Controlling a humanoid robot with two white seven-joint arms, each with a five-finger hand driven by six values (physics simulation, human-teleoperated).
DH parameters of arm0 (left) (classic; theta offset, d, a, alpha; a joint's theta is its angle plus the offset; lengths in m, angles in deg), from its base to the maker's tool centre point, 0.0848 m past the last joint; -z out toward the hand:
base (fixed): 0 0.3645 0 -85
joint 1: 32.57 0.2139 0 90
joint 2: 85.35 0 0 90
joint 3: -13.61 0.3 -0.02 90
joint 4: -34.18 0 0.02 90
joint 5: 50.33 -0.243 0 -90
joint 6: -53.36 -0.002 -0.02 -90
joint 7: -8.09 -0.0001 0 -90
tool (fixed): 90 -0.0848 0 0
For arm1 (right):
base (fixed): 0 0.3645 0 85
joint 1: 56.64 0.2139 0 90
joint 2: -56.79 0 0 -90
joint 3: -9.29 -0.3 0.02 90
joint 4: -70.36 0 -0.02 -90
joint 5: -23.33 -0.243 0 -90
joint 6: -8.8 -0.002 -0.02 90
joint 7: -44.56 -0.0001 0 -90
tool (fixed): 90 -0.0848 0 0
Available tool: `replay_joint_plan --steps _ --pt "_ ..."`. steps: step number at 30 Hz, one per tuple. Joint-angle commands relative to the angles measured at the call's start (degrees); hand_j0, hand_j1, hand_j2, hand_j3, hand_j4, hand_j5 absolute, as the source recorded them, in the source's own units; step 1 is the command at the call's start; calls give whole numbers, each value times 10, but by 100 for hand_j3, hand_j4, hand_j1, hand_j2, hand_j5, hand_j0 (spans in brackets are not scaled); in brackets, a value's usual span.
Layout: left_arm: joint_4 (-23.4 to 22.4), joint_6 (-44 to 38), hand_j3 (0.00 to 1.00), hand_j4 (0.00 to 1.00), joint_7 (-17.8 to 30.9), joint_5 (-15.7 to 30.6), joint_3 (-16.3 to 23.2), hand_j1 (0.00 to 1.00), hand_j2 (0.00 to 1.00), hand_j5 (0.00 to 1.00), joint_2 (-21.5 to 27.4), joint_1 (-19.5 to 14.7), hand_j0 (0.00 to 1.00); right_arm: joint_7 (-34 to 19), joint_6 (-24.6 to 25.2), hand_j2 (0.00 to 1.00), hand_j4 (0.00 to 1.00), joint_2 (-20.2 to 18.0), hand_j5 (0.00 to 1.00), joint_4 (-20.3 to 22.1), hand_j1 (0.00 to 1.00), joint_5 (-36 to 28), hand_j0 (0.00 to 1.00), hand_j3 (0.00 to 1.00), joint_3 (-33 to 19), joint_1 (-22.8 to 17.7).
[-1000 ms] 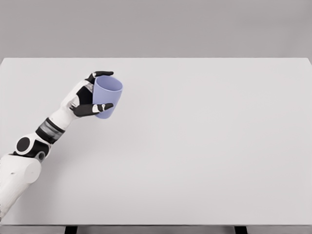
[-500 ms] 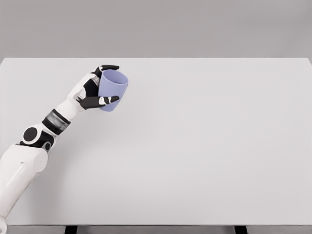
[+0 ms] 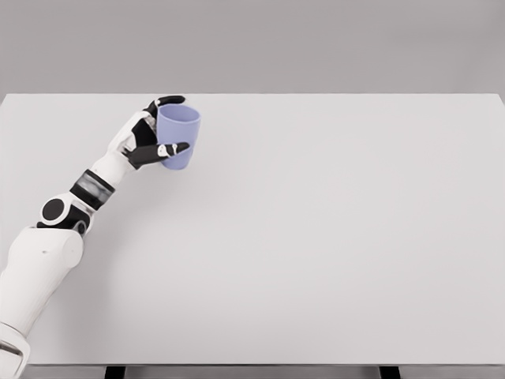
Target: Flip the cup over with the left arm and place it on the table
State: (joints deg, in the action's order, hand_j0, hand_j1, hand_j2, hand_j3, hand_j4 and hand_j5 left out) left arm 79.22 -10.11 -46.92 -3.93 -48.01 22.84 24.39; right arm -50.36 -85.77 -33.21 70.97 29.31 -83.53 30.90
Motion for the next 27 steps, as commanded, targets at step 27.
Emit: replay_joint_plan --steps 27 --pt "2 16 100 100 0 15 -1 100 100 100 -1 7 100 0 0 100 100 0 100 0 100 0 100 100 0 0"
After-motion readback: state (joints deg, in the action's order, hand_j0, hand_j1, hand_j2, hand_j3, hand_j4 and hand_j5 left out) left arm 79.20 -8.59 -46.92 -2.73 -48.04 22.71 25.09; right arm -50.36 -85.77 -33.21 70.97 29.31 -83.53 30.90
